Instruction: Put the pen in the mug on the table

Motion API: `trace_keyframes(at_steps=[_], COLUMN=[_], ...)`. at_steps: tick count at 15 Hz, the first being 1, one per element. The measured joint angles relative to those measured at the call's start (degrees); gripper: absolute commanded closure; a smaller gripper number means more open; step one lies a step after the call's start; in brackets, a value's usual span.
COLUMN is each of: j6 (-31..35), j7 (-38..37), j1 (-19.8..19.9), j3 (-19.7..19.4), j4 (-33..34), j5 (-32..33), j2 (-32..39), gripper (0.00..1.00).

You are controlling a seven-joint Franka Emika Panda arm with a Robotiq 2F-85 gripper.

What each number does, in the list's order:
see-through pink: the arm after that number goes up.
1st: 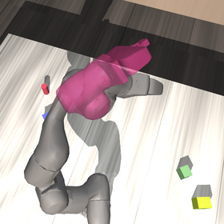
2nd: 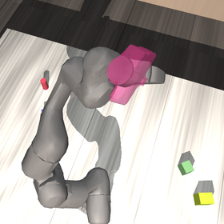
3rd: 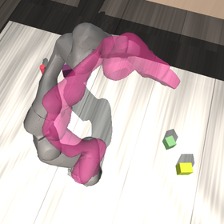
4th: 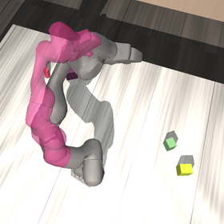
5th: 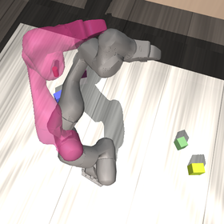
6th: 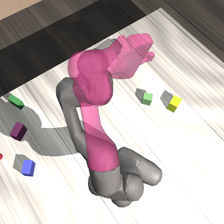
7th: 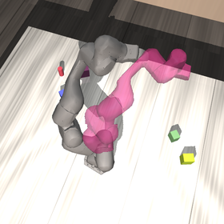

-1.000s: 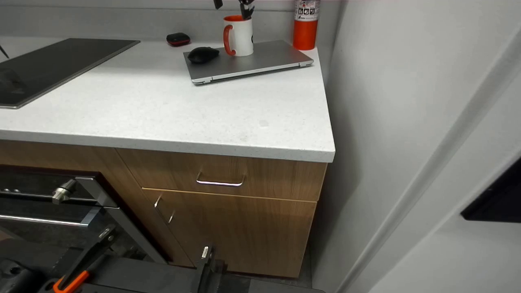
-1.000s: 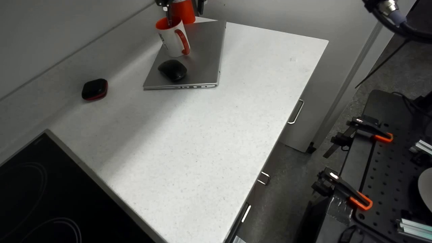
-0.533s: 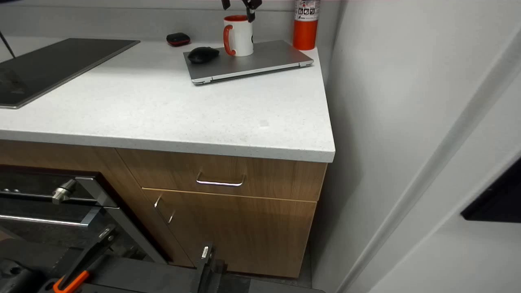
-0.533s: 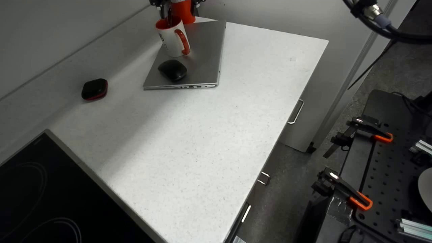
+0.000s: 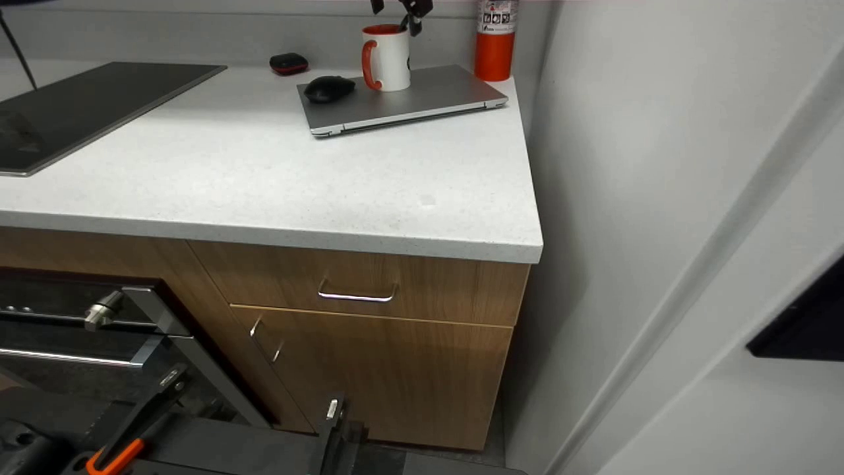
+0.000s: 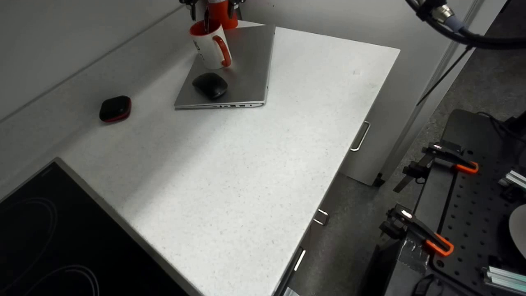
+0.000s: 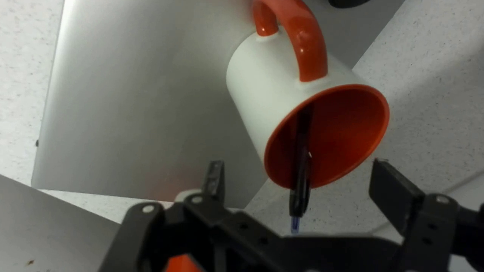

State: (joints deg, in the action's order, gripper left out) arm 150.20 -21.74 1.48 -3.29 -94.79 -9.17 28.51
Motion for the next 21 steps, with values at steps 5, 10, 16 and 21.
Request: trace_keyframes(at_steps=[5,10,16,21], j6=[1.07,1.16,1.16,1.17], j7=[-0.02,-0.03,-0.03,-0.03], j1=[0.56,1.23,1.67,1.92], j3=[-0.07,-0.08,-0.07,-0.07], j4=[2.33,4.34,5.29,5.76], j5=[-0.72,-2.52,-2.99,-3.53], j2=[2.22,3.63,4.02,4.02], gripper=[0.29,0.65,1.0,0.99])
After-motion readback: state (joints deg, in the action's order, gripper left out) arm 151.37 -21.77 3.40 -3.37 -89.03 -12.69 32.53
